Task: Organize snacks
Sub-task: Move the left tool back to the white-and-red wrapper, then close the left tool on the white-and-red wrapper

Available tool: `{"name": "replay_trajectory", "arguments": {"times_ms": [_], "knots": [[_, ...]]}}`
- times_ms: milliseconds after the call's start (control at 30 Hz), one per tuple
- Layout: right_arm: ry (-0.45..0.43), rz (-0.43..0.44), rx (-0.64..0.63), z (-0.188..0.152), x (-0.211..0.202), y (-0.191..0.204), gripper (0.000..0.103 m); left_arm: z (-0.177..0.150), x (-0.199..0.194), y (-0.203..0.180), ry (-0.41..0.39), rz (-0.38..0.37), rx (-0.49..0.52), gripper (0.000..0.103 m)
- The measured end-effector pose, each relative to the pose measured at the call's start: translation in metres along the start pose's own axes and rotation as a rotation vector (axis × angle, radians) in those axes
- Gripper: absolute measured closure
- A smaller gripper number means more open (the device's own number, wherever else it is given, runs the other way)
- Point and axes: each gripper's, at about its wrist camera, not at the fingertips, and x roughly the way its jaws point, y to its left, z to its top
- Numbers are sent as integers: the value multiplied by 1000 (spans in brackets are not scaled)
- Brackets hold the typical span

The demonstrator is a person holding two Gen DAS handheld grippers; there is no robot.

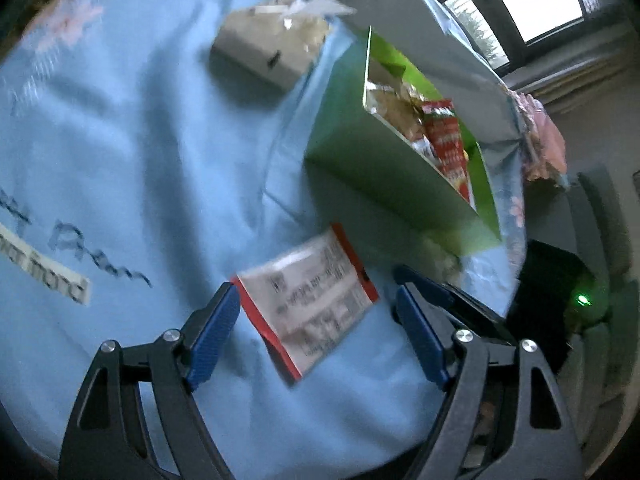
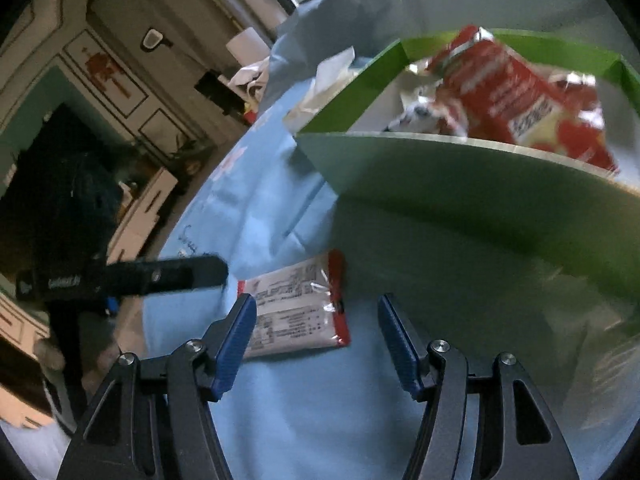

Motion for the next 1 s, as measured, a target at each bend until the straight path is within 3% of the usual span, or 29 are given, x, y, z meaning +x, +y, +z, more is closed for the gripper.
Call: {"name": "replay_trajectory", "arguments": {"times_ms": [267,667,767,800,833,900,1000], "knots": [[35,168,133,-2,18,-17,39,-8,4,9,73,-129,-72,23],[58,240,173,4,25,-22,39,-18,-3,27,82,-179,-147,23],[85,249,173,10,33,-21,49,-12,-1,34,46,-203,-184,25],[96,260,174,12,38,-22,53,-11,-2,36,34,-199,-194,31],[109,261,179,12,43,-23,67,-12,-3,37,26,-186,-195,44],[125,252,178,11,50,-25,79,-12,-2,42,12,-140,-208,61],[113,246,152,10,47,-21,80,-12,-5,46,5,-128,-209,71]]}}
